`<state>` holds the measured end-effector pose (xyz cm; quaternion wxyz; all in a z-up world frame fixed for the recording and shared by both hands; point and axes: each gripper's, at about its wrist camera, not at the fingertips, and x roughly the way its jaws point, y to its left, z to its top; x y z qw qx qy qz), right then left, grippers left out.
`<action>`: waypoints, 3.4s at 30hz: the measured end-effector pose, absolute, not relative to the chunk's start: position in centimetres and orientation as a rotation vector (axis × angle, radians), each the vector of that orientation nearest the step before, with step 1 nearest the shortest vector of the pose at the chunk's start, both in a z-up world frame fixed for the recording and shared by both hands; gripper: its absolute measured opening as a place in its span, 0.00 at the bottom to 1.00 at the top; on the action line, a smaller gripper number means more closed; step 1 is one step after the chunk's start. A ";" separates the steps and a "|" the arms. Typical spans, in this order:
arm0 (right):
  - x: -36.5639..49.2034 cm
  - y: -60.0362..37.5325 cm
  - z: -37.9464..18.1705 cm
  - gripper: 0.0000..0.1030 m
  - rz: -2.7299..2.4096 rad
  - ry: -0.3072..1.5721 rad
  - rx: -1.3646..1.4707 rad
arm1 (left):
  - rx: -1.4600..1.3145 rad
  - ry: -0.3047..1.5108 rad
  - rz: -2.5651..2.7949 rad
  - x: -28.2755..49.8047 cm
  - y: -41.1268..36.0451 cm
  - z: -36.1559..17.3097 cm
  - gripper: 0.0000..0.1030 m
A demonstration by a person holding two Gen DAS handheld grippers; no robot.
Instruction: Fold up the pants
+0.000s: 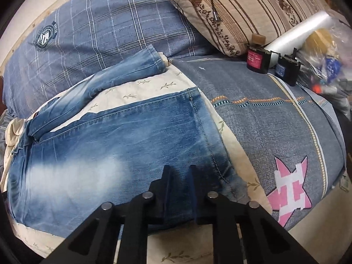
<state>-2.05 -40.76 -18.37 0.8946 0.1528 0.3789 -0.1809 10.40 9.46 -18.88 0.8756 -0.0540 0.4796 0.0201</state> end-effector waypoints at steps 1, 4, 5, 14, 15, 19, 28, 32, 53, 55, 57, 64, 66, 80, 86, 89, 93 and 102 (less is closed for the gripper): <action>-2.1 -40.8 -18.3 0.09 -0.380 0.787 0.316 | -0.114 0.997 0.036 10.3 9.6 -18.9 0.12; -2.5 -41.0 -18.2 0.07 -0.406 0.785 0.320 | -0.143 0.990 0.029 9.9 10.7 -18.6 0.08; -2.7 -41.2 -18.2 0.06 -0.416 0.785 0.327 | -0.143 0.987 0.024 9.8 10.9 -18.6 0.08; -3.4 -42.3 -18.2 0.09 -0.406 0.835 0.372 | -0.084 1.055 0.104 9.2 11.6 -18.4 0.02; -3.4 -42.5 -17.6 0.09 -0.392 0.845 0.393 | -0.116 1.059 0.082 9.2 12.1 -17.9 0.02; -3.1 -42.9 -14.2 0.09 -0.357 0.794 0.391 | -0.185 1.008 0.041 9.7 13.5 -13.9 0.16; 4.4 -43.3 -6.2 0.67 -0.116 0.615 0.465 | -0.066 0.808 0.004 18.9 10.2 -6.4 0.86; 9.7 -42.8 -4.5 0.81 -0.092 0.519 0.427 | -0.090 0.900 -0.036 26.0 9.1 -7.7 0.86; 32.6 -48.9 -10.8 0.54 -0.197 0.849 0.312 | -0.087 1.157 -0.128 40.3 2.2 -17.4 0.40; 33.5 -49.2 -11.4 0.55 -0.195 0.873 0.332 | -0.077 1.152 -0.128 40.5 1.9 -17.4 0.34; 35.0 -49.3 -12.7 0.55 -0.217 0.918 0.323 | -0.080 1.156 -0.126 40.7 1.7 -17.5 0.34; 35.3 -46.9 -13.2 0.20 -0.282 0.890 0.158 | -0.111 1.091 -0.127 40.3 2.6 -15.8 0.18; 33.5 -46.8 -11.5 0.19 -0.267 0.818 0.174 | -0.112 1.031 -0.142 39.0 2.7 -13.8 0.17; 10.7 -45.5 -3.7 0.19 -0.198 0.584 0.316 | -0.177 0.776 -0.271 21.0 7.2 -2.4 0.16; 0.3 -45.3 -6.6 0.19 -0.191 0.629 0.373 | -0.127 0.824 -0.281 12.1 8.1 -5.7 0.16; -3.6 -45.0 -9.8 0.19 -0.184 0.698 0.412 | -0.066 0.909 -0.265 8.7 8.0 -9.1 0.16; -6.8 -44.9 -14.3 0.22 -0.148 0.845 0.482 | 0.005 1.074 -0.214 6.8 7.7 -13.2 0.21; -10.6 -46.8 -12.9 0.22 -0.148 0.809 0.568 | 0.110 0.938 -0.131 3.2 9.1 -7.7 0.36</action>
